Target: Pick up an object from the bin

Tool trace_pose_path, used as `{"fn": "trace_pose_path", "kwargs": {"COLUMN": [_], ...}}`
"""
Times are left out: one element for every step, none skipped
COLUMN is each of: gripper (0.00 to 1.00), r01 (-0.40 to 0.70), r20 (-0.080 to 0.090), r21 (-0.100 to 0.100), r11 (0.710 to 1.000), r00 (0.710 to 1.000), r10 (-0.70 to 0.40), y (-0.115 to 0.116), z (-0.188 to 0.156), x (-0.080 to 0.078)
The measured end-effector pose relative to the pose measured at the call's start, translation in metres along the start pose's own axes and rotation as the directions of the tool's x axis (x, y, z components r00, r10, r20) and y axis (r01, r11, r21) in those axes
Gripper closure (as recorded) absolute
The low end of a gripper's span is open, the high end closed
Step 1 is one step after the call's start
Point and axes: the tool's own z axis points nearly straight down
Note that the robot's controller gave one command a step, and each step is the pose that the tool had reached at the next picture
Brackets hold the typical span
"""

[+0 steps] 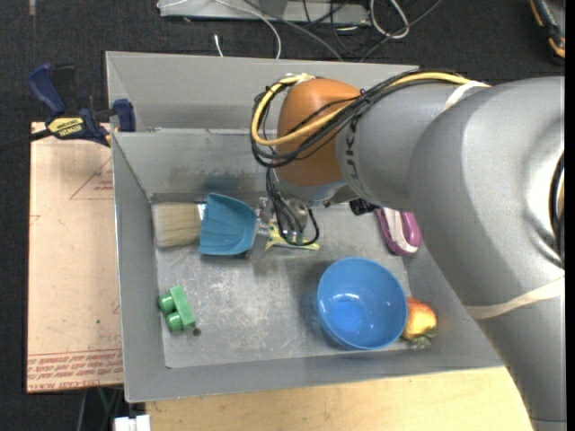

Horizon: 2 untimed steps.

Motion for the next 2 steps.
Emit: {"fn": "trace_pose_path", "kwargs": {"gripper": [1.00, 1.00], "r01": [-0.001, 0.163], "r20": [-0.004, 0.004], "r21": [0.001, -0.001], "r11": [1.000, 0.987], "r00": [1.000, 0.987], "r10": [0.001, -0.163], "y": [0.001, -0.017], "z": [-0.025, -0.117], "x": [0.001, 0.001]}}
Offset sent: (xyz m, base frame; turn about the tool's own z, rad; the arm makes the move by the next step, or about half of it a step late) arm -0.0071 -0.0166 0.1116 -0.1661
